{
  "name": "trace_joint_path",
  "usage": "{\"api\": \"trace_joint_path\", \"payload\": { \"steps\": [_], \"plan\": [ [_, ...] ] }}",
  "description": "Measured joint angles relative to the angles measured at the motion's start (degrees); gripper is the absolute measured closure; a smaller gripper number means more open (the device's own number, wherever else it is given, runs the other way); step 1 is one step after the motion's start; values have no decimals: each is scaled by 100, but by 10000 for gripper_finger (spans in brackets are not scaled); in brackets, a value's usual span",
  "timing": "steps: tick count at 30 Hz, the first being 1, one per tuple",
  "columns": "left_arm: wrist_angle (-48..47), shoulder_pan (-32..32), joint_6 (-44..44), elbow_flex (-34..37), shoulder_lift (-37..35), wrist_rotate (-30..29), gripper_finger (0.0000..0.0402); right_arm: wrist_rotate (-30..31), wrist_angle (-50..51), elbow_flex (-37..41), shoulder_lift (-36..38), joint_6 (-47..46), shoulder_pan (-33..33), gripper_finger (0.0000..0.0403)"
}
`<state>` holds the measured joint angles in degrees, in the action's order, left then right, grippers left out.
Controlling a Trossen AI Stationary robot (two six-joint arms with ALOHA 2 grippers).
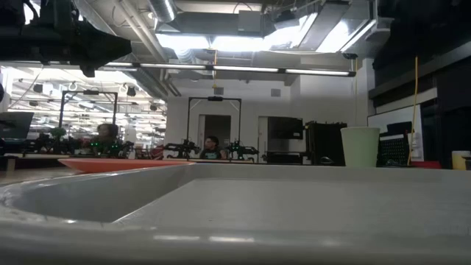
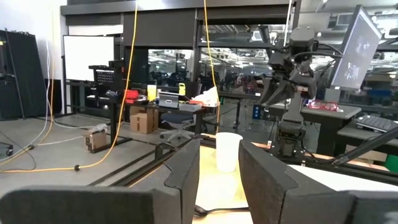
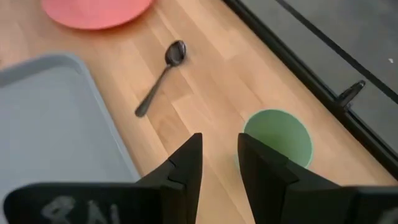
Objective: Pick and place plate/cup/fork/spoon on tray
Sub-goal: Put the light green cup on the light blue tray
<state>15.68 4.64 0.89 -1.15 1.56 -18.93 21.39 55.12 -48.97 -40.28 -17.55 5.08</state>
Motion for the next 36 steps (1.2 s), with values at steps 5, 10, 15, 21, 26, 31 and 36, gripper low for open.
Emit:
{"api": "trace_joint_path", "payload": {
  "steps": [5,10,15,21,26,31,36],
  "plan": [
    [0,0,-2,0,0,1,296,0,57,-7,-336,250,0,296],
    [-2,0,-2,2,0,3,296,-34,83,-7,-635,500,186,296],
    [-24,-1,-2,0,0,3,296,-48,271,-7,-905,388,688,296],
    [-24,0,-4,2,0,4,296,-330,305,-5,-1204,566,1304,296],
    [-24,-1,-4,0,0,4,296,-1092,224,-5,-1494,1505,1617,296],
    [-68,-2,-7,0,-2,5,296,-1232,198,-3,-1870,2247,1779,296],
    [-206,-1,-5,0,-2,5,296,-1045,150,-2,-2229,2935,1923,296]
  ]
}}
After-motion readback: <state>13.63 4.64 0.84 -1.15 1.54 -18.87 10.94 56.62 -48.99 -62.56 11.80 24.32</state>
